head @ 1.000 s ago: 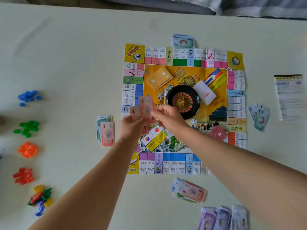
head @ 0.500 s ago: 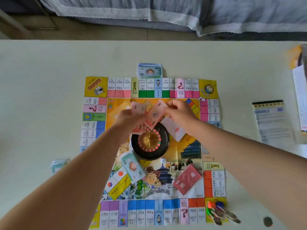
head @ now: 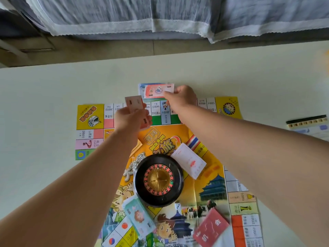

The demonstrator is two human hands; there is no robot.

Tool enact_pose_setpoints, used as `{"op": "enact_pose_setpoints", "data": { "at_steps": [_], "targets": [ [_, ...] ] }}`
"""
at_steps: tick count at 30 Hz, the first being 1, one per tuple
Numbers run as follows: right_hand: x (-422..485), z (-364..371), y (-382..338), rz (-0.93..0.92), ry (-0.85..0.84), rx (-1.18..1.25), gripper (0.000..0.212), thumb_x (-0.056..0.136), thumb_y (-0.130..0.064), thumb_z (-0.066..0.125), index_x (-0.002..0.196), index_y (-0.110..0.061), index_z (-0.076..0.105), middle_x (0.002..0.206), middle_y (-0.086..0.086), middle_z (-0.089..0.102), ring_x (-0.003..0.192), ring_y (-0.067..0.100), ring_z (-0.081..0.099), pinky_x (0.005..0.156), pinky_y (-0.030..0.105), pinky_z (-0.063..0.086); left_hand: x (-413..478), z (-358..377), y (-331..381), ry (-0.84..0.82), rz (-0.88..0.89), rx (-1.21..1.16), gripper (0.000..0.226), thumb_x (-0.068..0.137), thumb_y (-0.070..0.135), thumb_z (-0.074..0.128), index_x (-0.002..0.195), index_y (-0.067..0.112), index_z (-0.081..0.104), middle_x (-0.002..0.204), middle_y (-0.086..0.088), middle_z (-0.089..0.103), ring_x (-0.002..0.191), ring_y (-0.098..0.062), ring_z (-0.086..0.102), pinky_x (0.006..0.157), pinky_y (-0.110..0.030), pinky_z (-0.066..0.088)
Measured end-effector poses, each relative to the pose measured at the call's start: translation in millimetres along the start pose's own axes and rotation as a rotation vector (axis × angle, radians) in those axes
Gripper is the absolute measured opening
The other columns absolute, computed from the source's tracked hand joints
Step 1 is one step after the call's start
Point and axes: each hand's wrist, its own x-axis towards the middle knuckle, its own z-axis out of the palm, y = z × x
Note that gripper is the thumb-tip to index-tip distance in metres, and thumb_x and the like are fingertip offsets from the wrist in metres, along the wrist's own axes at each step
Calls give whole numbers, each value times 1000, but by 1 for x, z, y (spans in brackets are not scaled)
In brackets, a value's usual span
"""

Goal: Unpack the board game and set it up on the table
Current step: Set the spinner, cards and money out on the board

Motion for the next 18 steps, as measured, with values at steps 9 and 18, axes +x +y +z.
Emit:
{"op": "enact_pose_setpoints", "data": {
  "at_steps": [9,18],
  "targets": [
    [-58,-35,28,-155,-272,171,33,85,-41,67,99,-12,63,91,1,64,86,17,61,76,32,49,-36,14,-18,-144,33,213,14,80,5,73,93,9,67,75,-9,71,62,-18,68,62,-30,59],
    [-116,-106,116,-49,-201,292,17,82,-22,74,88,-9,66,78,0,65,70,8,56,62,16,46,-116,66,-70,-270,-27,377,12,77,9,77,74,14,65,71,-8,70,64,-20,65,63,-28,53]
  ]
}}
